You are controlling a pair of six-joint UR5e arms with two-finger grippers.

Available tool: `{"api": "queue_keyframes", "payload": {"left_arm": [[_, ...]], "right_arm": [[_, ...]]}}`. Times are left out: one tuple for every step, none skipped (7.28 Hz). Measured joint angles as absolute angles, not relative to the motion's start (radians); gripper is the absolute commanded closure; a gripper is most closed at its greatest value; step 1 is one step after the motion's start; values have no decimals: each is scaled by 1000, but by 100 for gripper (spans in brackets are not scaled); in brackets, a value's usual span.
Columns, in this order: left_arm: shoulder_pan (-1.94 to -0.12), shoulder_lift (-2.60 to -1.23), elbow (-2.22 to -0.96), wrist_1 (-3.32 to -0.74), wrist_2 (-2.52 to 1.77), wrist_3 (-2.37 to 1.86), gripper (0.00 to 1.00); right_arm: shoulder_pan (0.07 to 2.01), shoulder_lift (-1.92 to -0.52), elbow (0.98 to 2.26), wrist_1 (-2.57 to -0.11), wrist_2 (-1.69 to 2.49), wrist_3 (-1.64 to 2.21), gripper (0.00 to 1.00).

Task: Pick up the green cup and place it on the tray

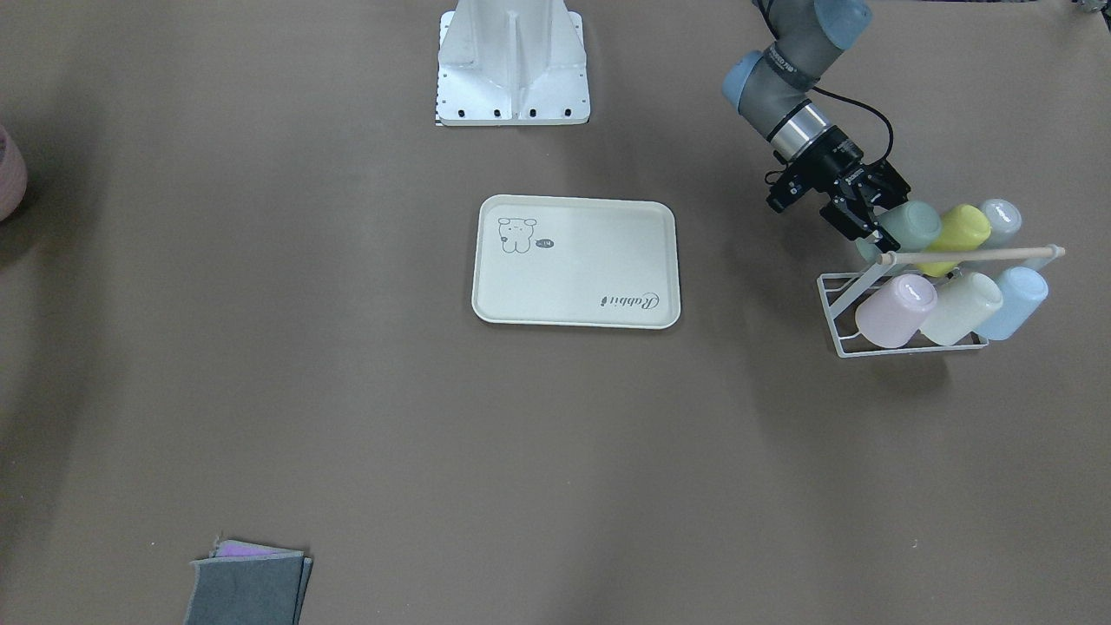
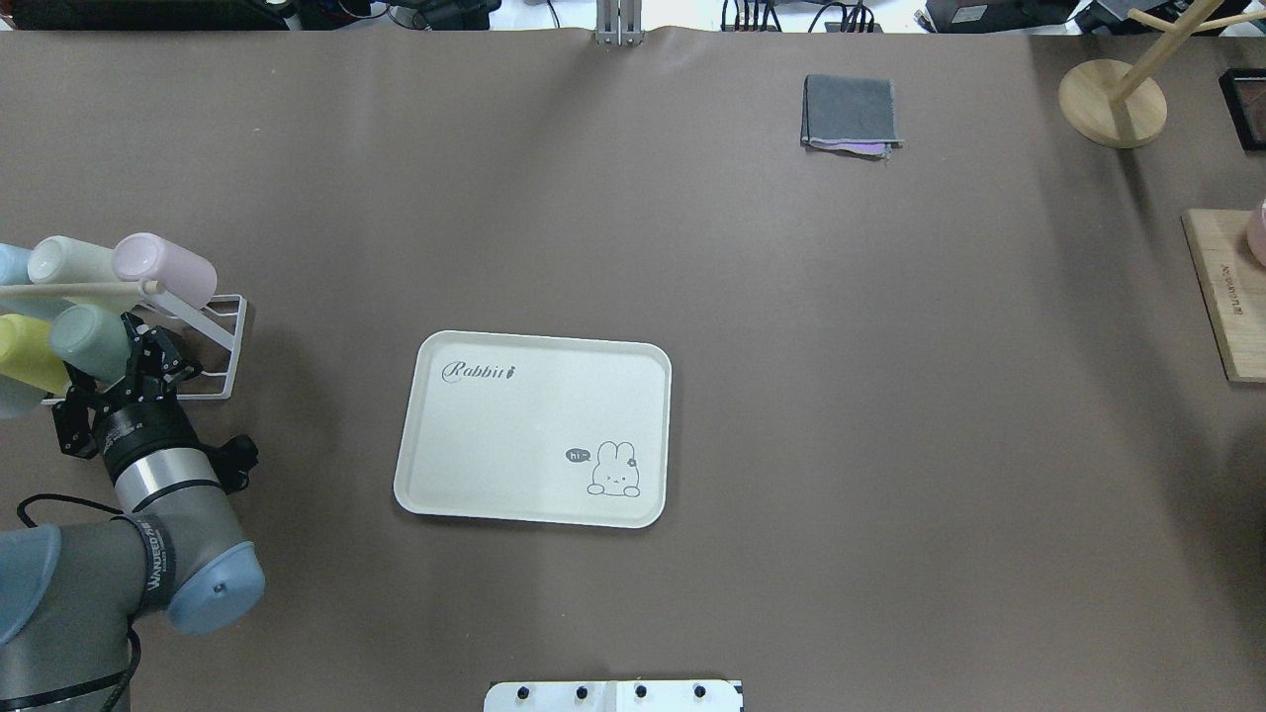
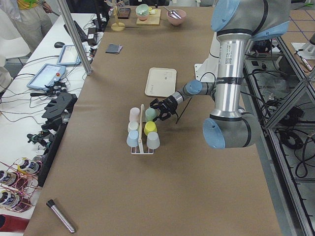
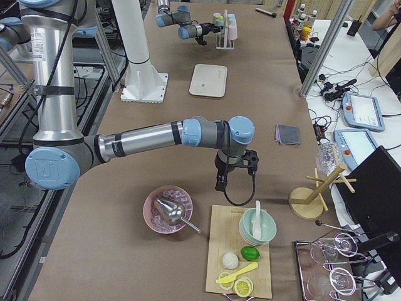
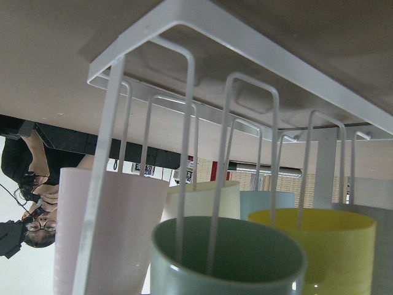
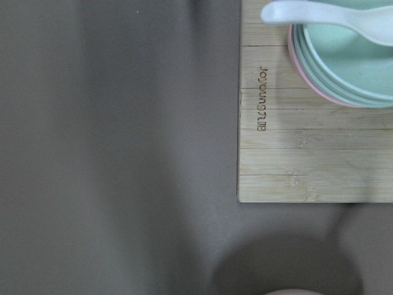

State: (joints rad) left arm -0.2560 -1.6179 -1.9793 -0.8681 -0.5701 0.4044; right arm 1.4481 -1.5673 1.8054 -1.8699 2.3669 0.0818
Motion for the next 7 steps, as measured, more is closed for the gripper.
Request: {"api": "queue_keyframes", "payload": {"left_arm": [[-257,-1619,-1977,-869,-570,404,33],[-257,-1621,-1973,-871,-569,403,33],[-258,-1625,-1970,-875,-569,404,32],[-258,-1628,-1971,-879,-568,407,33],[-259,-1631,-1972,-882,-567,415,32],[-262,-1632,-1975,-888,-567,432,32],[-265,-1632,-1978,-895,-566,448,32]], "right_arm": [[1448,-1567,1805,-1870,2367,82,0],[1448,-1566,1805,-1870,2367,83,0],[1448,-1565,1805,-1870,2367,83,0],[1448,-1564,1805,-1870,2367,83,0],[1448,-1562,1805,-1870,2367,83,0],[1448,-1562,1805,-1870,2367,83,0],[1448,-1562,1805,-1870,2367,83,0]]}}
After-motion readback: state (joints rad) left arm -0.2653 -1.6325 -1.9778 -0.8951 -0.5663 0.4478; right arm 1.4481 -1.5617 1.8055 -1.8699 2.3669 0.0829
